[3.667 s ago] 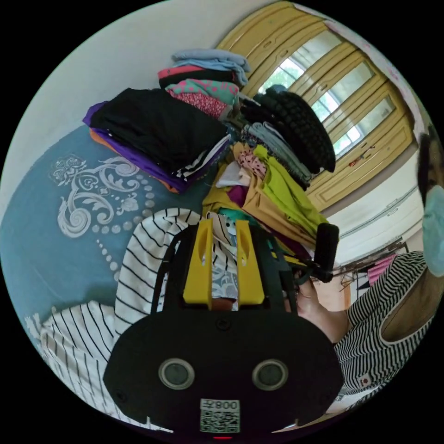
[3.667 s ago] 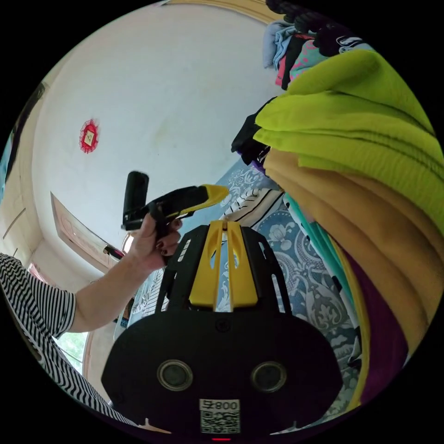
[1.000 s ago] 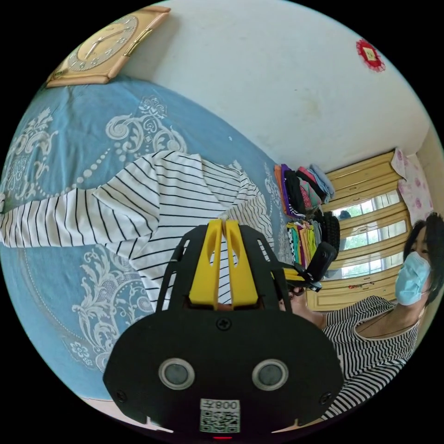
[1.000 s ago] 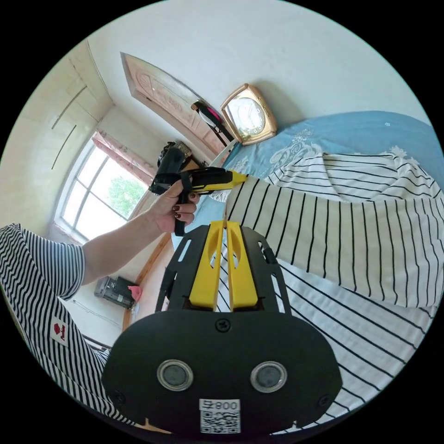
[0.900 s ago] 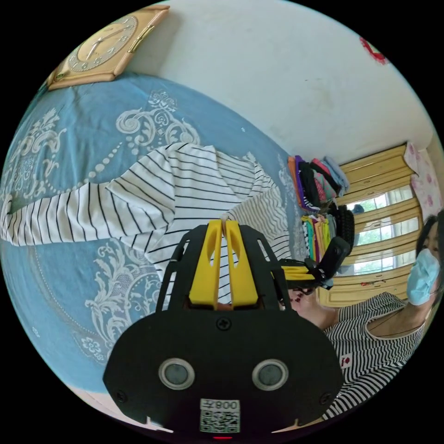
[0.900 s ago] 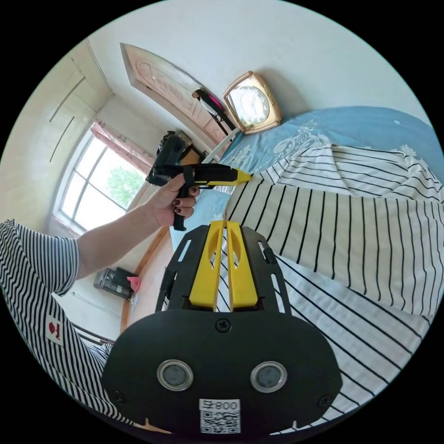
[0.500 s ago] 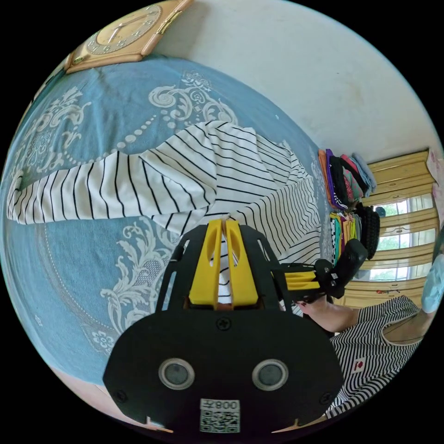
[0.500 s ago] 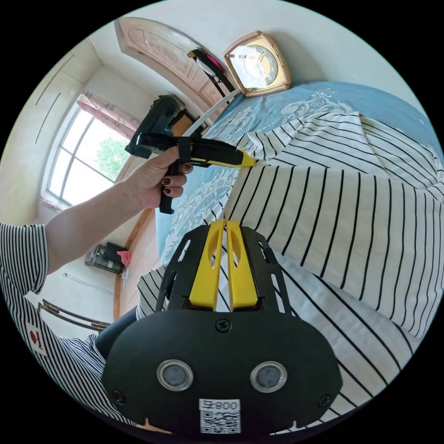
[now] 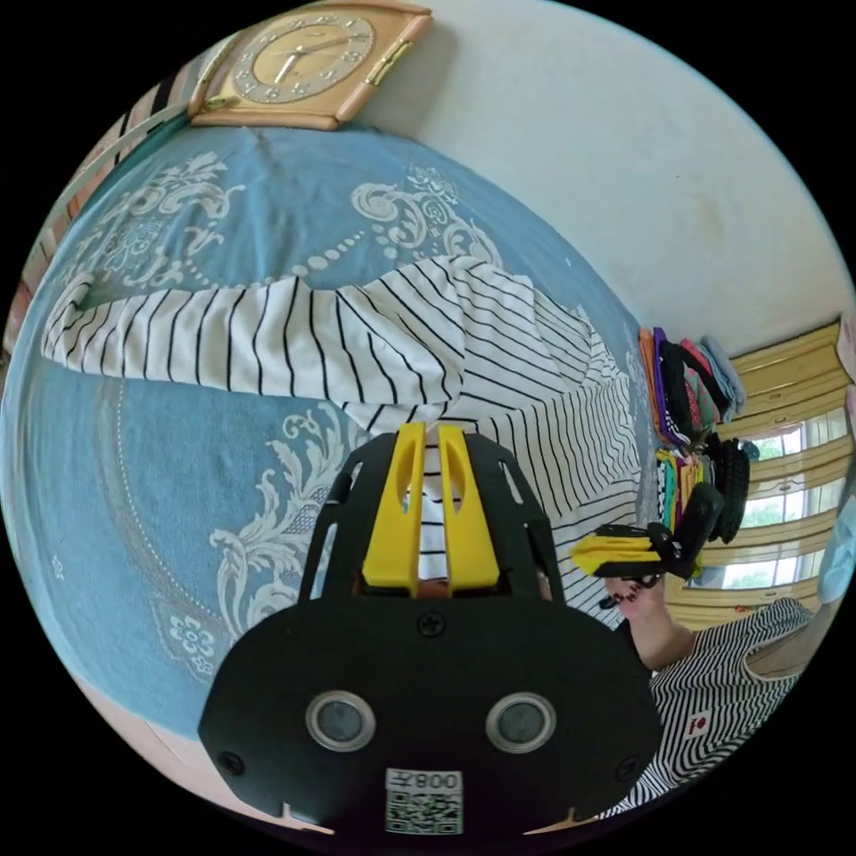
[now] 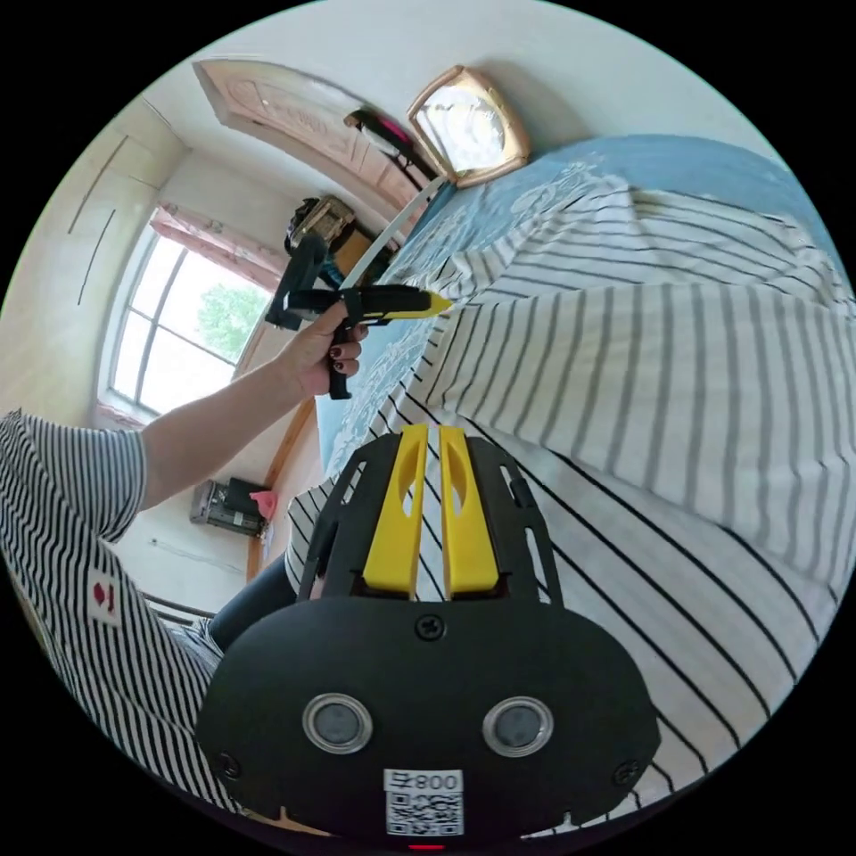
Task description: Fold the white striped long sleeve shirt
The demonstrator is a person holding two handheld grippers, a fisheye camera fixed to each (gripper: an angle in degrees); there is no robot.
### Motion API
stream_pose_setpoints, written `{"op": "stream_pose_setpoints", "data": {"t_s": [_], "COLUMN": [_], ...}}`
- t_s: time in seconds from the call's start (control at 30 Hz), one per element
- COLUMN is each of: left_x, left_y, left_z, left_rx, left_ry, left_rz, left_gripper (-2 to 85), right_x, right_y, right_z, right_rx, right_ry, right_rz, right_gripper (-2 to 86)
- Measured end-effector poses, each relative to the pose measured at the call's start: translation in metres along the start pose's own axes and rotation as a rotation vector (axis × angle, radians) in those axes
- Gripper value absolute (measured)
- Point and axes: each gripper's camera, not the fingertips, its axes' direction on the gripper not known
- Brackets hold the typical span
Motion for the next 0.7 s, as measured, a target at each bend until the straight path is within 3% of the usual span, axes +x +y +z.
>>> {"op": "stream_pose_setpoints", "data": {"t_s": [0.1,0.23,0.33,0.7], "left_x": [0.028,0.110,0.177,0.318], "left_y": [-0.007,-0.035,-0.059,-0.124], "left_z": [0.012,0.073,0.130,0.295], "left_rx": [0.054,-0.047,-0.126,-0.255], "left_ry": [0.095,0.195,0.259,0.232], "left_rz": [0.089,0.337,0.493,0.708], "left_gripper": [3.7,5.5,6.9,8.6], "right_x": [0.012,0.027,0.039,0.069], "right_y": [0.046,0.097,0.118,0.169], "right_z": [-0.081,-0.155,-0.166,-0.141], "right_rx": [0.127,0.258,0.290,0.208], "right_ry": [0.222,0.543,0.672,0.665], "right_rz": [0.033,0.101,0.129,0.092], "right_gripper": [2.9,3.8,5.0,5.9]}}
